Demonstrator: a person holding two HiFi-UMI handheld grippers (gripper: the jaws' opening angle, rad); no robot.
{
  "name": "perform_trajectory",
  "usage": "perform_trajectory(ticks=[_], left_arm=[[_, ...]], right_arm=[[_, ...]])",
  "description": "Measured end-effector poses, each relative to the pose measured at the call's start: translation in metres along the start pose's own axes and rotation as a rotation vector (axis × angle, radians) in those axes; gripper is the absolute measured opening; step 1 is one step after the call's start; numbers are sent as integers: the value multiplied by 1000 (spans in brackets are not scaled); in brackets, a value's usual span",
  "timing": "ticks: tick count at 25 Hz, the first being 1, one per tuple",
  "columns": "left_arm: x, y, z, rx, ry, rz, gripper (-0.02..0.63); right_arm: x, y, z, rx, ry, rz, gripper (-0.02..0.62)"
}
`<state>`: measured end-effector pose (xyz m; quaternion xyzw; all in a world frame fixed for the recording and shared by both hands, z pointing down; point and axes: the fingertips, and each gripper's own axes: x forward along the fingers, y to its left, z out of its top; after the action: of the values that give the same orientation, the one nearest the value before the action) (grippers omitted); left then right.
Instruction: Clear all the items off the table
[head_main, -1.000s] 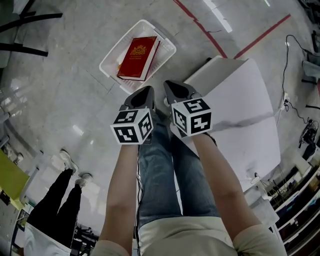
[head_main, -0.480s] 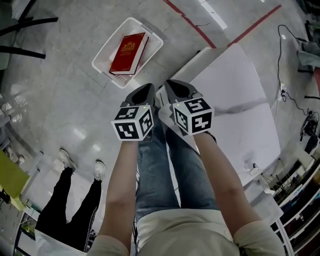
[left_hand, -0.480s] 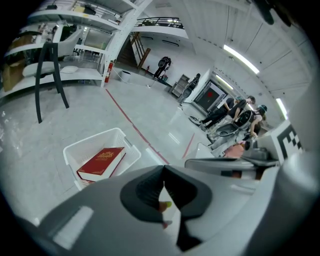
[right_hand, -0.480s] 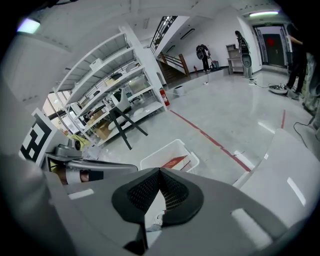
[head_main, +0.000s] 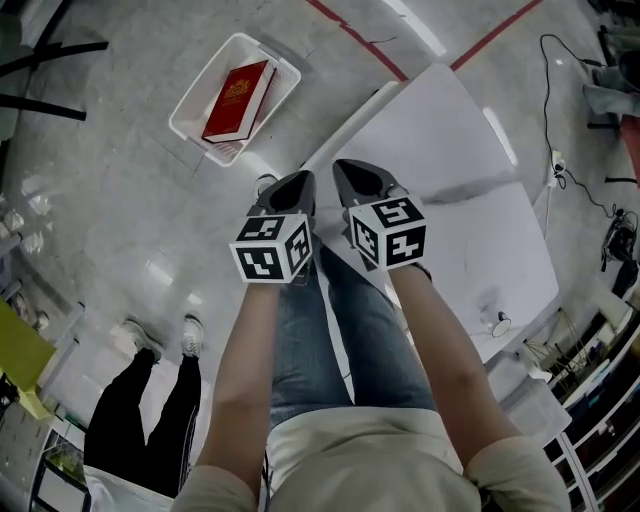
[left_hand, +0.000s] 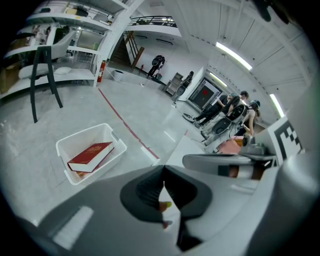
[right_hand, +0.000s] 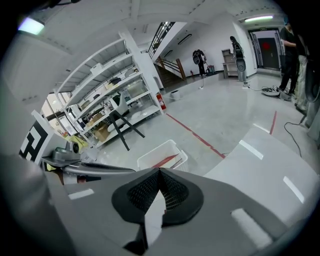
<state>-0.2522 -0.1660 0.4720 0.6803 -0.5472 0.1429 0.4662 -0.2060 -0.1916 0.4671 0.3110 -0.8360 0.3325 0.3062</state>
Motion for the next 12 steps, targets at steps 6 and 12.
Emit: perform_trajectory(ticks=[6, 12], left_arm=[[-2, -36, -18, 37, 4, -16, 9], [-7, -67, -32, 63, 0, -21, 9]], right_arm=[[-32, -13, -17, 16, -24, -14, -2], [-64, -23, -34, 33, -45, -29, -2]])
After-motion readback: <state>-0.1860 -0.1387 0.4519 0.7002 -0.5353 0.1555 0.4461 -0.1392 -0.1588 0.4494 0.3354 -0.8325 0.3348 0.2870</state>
